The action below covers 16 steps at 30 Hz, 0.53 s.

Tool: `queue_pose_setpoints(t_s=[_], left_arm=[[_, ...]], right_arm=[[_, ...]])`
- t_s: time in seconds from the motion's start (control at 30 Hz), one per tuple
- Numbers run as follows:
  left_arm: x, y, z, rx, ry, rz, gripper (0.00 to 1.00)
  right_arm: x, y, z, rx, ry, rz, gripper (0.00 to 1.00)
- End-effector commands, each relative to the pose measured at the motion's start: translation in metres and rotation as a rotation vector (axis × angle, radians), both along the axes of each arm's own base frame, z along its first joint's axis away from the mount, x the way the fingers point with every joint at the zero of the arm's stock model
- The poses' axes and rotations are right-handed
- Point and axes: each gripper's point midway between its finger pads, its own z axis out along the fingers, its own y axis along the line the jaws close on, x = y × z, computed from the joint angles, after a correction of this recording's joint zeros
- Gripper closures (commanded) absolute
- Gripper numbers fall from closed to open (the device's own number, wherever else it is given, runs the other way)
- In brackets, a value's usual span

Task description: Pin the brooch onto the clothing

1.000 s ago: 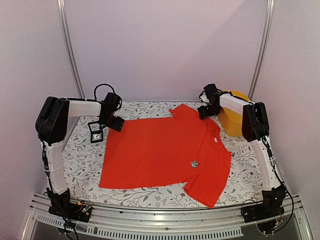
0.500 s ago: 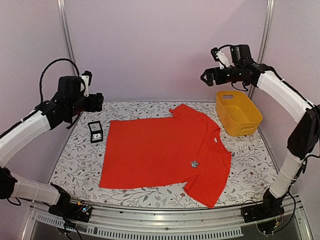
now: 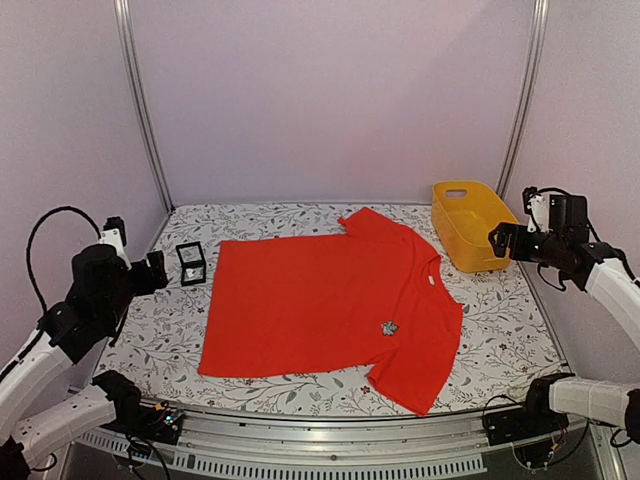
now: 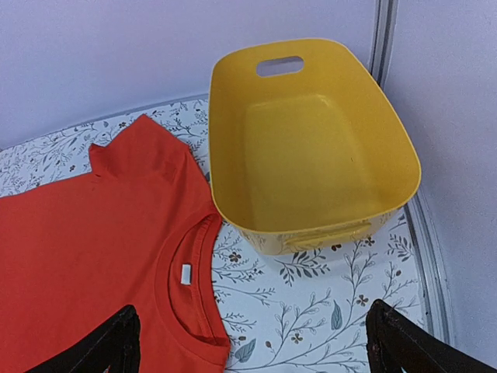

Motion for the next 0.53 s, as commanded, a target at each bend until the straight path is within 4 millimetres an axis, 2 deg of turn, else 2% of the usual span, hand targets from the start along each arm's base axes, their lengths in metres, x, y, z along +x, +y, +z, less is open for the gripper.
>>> queue_pose_setpoints(t_s=[0.0,0.23,0.4,0.5], left_arm=[[-0.015,0.027,0.0,-0.071,-0.096,0.145,0.0],[-0.026,0.038,-0.005,-0.082,-0.106,0.195,0.0],[-0.022,0.04,-0.006,-0.025,-0.069,0.209,0.0],[-0.02,0.037,-0.008,-0.026,-0.064,0.198,0.0]], right_arm=[[-0.017,-0.012,0.001,0.085,-0.102,-0.094,0.01],[-0.035,-0.016,-0.041,0.204,-0.108,-0.174,0.01],[-0.041,-0.015,-0.051,0.218,-0.124,-0.167,0.01],[-0.043,-0.013,-0.05,0.219,-0.133,-0.151,0.01]])
